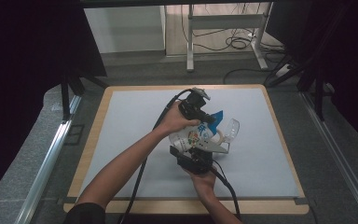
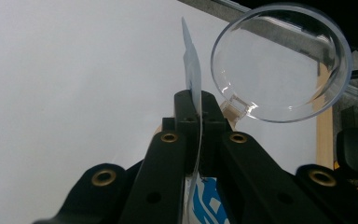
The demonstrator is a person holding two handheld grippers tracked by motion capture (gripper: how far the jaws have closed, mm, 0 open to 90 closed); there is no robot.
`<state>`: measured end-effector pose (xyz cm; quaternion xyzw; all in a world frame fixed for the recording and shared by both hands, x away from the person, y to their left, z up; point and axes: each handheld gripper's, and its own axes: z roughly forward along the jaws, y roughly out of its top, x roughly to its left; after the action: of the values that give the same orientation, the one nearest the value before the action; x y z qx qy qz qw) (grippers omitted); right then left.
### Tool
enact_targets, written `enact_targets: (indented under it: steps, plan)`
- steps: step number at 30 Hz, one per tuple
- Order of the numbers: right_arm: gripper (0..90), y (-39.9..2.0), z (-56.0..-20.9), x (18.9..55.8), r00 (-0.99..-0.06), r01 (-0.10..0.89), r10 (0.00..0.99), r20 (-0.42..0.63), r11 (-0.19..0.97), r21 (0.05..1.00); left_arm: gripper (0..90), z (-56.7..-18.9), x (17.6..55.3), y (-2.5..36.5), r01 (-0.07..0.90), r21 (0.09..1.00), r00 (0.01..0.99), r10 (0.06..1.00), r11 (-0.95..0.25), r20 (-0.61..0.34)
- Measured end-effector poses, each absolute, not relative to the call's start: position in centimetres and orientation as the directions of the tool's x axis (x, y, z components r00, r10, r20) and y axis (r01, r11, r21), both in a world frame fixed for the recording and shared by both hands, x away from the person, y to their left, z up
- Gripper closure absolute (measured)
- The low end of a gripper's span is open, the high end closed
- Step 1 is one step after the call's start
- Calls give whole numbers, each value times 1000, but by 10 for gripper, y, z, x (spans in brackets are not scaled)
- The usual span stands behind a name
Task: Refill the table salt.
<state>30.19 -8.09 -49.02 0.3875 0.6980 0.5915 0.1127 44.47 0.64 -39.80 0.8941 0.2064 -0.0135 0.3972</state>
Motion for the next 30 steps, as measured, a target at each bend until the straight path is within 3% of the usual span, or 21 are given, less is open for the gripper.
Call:
enact_targets:
  steps: [30]
  plan:
    - [600,-93,-494,301,-687,418,648,329,-18,908,896,-398,450,13,392,714,909,362,-581,-205]
